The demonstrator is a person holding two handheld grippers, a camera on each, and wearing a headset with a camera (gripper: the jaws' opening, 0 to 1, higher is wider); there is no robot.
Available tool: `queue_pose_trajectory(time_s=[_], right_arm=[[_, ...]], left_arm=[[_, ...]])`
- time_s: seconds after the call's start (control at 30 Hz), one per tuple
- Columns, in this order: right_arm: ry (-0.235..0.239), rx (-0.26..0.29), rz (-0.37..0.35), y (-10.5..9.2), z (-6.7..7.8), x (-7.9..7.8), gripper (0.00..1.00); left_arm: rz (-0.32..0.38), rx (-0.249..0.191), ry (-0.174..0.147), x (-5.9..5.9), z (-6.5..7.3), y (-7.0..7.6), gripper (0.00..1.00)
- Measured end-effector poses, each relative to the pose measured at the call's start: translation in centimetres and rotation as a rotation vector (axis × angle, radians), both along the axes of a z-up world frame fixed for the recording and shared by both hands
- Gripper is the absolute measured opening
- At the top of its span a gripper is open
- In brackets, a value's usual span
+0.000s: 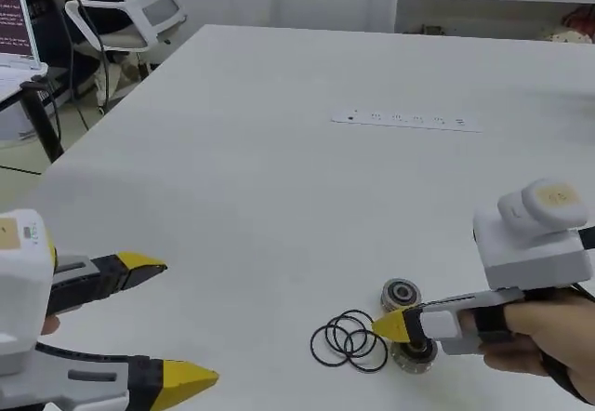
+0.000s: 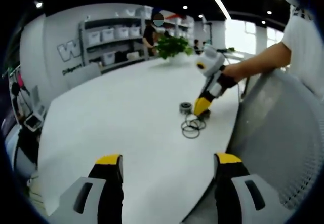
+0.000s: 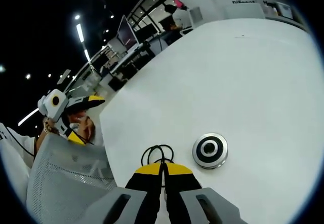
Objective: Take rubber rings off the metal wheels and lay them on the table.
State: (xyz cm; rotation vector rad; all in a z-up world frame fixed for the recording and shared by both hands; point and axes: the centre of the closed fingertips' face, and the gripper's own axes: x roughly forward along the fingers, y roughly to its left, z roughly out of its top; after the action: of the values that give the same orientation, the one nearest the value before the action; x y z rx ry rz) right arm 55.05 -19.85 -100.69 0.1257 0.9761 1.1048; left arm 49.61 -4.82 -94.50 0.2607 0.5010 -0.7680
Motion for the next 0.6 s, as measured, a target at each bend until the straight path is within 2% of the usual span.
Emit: queue_pose_trajectory(time_s=[0.4, 0.6], right_arm=[[-0.026, -0.020, 0.004, 0.02, -0.26, 0.29, 0.00], [-0.073, -0.050, 0.035, 0.14, -0.30, 0.19, 0.00]], left_arm=[[0.009, 0.003, -0.001, -0.10, 0.11, 0.13, 0.73], [0.004, 0.003, 0.006, -0.29, -0.12, -0.13, 0.73]])
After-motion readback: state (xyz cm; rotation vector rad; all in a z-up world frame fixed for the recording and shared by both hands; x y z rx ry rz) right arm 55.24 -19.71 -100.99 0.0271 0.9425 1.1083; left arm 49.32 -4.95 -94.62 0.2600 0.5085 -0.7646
